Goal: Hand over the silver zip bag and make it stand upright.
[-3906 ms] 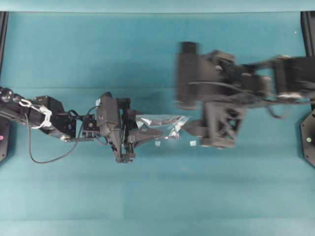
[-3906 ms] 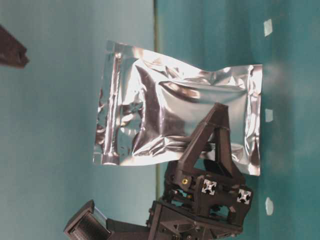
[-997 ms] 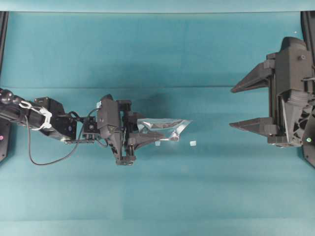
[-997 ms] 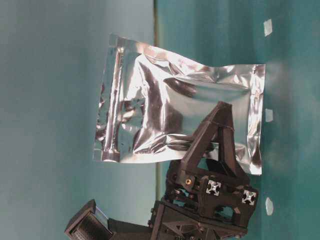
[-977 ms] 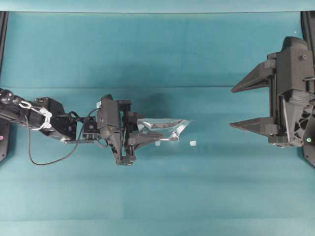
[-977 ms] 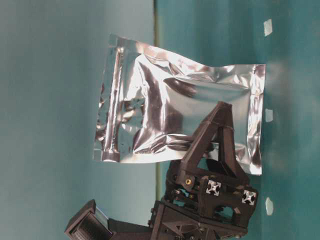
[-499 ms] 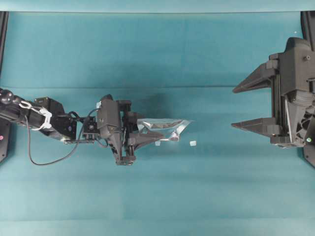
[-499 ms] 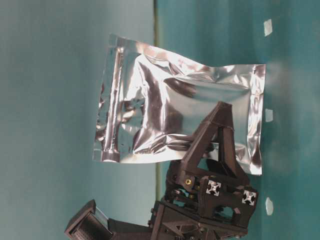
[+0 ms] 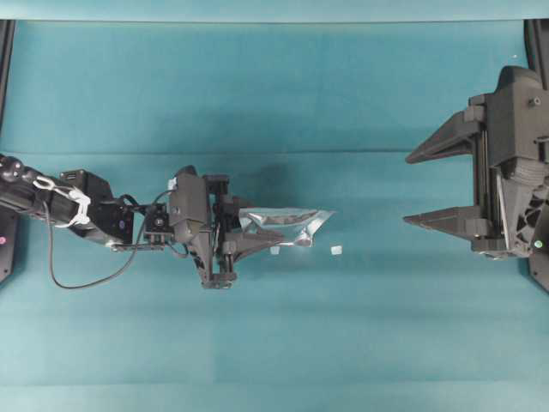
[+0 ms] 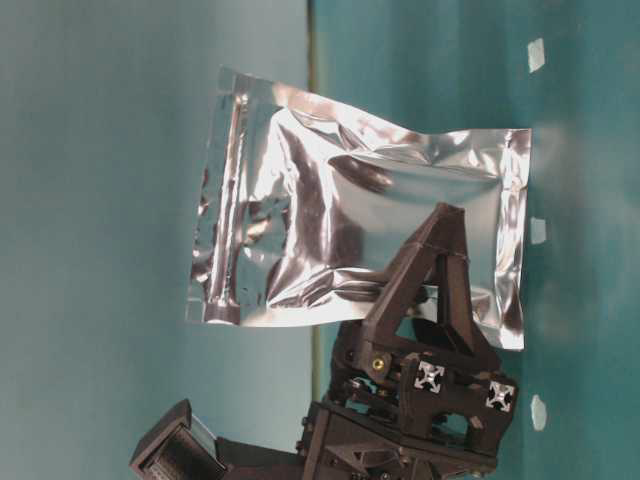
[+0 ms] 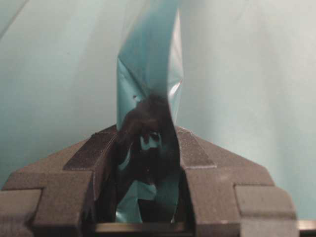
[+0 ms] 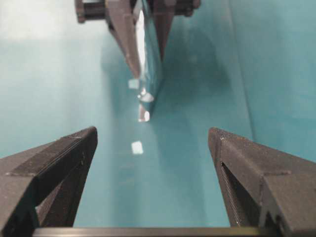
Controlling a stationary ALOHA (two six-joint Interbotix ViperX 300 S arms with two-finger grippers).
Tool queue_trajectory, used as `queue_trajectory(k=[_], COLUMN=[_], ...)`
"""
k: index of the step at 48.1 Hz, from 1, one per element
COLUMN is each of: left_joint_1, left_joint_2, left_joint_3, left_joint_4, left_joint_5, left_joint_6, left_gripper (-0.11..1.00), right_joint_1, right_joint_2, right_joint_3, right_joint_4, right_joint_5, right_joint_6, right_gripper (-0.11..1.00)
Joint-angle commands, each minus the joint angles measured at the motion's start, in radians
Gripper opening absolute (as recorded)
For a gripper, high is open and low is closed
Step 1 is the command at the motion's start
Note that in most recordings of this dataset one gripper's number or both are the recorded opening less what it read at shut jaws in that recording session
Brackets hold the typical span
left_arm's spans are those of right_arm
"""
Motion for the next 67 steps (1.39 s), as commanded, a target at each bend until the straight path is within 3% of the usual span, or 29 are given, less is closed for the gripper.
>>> queue_trajectory(k=[1, 50, 67], left_joint_1=[-0.012, -0.017, -0.015], left_joint_2=[-0.005, -0.005, -0.006], left_joint_3=[-0.003, -0.005, -0.006], left_joint_4=[0.003, 0.003, 0.003], left_joint_5=[-0.002, 0.002, 0.002], left_joint_6=[0.002, 0.0, 0.0], left_gripper=[0.24, 0.24, 0.24], right_joint_1=[0.002, 0.002, 0.002], right_joint_2=[-0.006, -0.086, -0.091], right_joint_3=[-0.011, 0.083, 0.137], right_joint_4=[0.003, 0.011, 0.011], right_joint_5=[-0.008, -0.095, -0.207], right_joint_6=[0.009, 0.008, 0.008], right_gripper=[0.97, 0.97, 0.97])
